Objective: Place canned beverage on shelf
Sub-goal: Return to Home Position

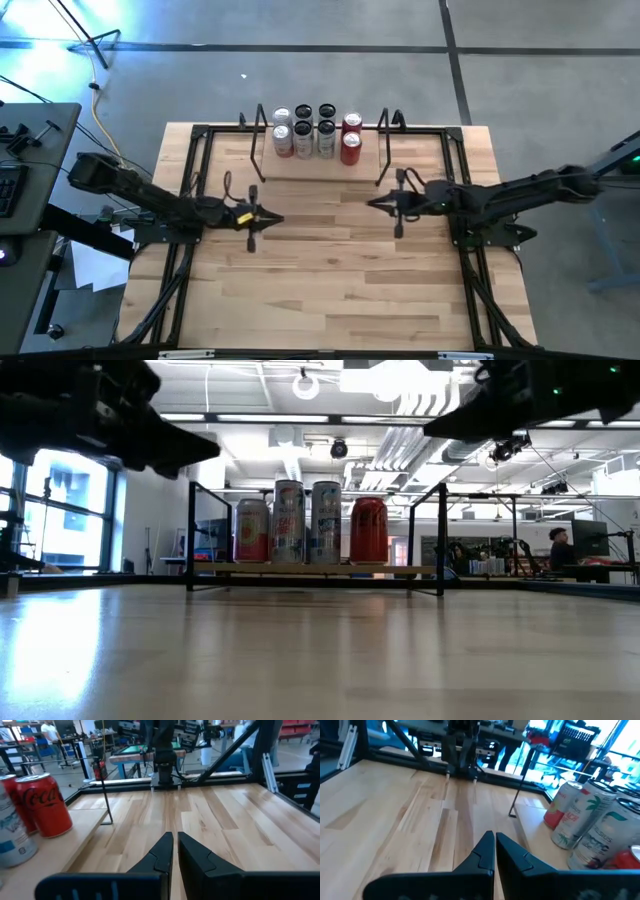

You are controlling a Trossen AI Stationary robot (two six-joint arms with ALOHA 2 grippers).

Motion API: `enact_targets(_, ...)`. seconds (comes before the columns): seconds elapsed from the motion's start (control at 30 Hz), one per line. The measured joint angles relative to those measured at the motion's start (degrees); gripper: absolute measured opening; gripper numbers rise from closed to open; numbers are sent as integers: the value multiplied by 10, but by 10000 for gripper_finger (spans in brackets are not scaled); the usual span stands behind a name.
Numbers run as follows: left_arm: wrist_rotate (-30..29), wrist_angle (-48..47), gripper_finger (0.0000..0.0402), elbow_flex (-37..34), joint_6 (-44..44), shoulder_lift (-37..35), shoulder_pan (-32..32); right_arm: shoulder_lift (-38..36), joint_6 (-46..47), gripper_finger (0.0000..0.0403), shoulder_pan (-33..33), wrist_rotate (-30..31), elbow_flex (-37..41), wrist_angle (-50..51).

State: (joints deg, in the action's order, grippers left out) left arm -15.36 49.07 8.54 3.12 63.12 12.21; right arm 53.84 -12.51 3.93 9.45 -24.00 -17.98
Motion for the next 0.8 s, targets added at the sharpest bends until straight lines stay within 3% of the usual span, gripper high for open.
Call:
enact_targets(0.3, 0, 9, 19, -79, -10, -118, 0, -96, -15, 0, 20, 15, 79, -22)
enact_targets(0.63, -3, -92, 19, -79, 1, -197, 0, -261, -6, 0, 4, -71, 205, -63)
enact_targets(0.8, 13, -98, 19, -79, 16, -224, 0, -357, 10, 0, -6, -78, 233, -2)
